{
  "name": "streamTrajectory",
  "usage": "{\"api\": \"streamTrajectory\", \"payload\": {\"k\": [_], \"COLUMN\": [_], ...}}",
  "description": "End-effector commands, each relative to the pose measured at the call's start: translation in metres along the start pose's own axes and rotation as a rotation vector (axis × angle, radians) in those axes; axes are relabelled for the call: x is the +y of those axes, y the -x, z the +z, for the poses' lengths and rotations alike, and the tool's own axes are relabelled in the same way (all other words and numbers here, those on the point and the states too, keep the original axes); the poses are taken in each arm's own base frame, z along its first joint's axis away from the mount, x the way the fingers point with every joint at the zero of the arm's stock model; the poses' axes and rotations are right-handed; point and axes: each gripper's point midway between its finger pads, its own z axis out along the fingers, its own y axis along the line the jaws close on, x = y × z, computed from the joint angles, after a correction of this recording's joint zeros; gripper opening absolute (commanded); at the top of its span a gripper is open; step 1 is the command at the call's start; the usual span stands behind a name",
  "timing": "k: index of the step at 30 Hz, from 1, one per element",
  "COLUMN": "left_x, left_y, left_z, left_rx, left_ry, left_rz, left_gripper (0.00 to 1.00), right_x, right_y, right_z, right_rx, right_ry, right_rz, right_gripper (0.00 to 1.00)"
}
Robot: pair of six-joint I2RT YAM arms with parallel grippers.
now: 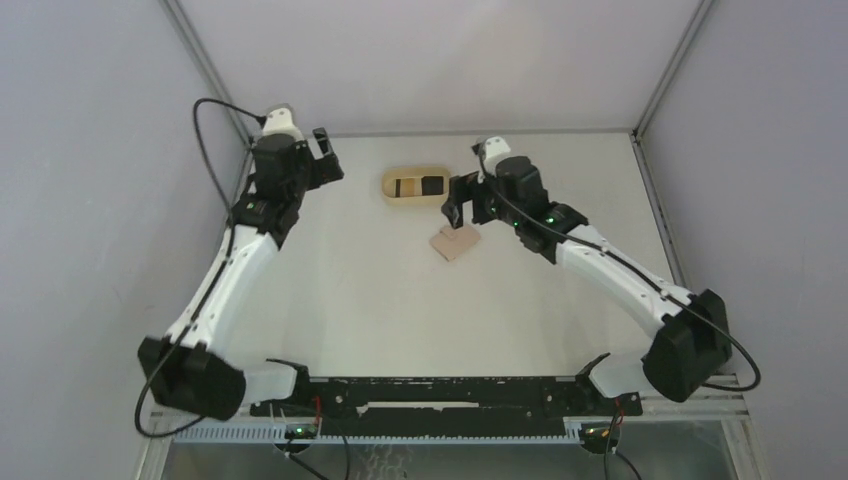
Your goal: Take the credit cards out of the card holder
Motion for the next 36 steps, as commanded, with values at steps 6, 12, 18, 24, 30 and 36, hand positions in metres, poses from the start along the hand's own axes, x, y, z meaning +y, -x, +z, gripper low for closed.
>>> {"api": "streamTrajectory", "payload": {"k": [6,12,18,24,30,36], "left_x": [-0.015,-0.034,-0.05,-0.061,-0.07,-0.064], "left_y": [-0.027,-0.052,-0.095,-0.131,-0.162,-0.185], "left_z": [0.126,0.192,0.227,0.226,0.222,0.217], "left_rx": [0.159,0.24,0.33,0.392,0.442,0.498], "left_ry": [0.098,0.075,0.033,-0.002,-0.013,0.002], "left_rz": [0.054,0.071,0.095,0.106,0.107,0.093], "left_gripper": [0.94,0.87,0.84,0.83,0.81,0.76], "right_x": [0.016,0.013,0.006,-0.002,-0.008,-0.02], "right_y": [-0.016,-0.028,-0.038,-0.045,-0.058,-0.061], "right_z": [0.02,0.016,0.015,0.019,0.024,0.023], "right_rx": [0.068,0.113,0.14,0.161,0.19,0.196], "right_ry": [0.072,0.064,0.046,0.034,0.02,0.0], "right_rz": [0.021,0.017,0.016,0.026,0.029,0.041], "right_gripper": [0.98,0.96,0.96,0.96,0.96,0.96]}}
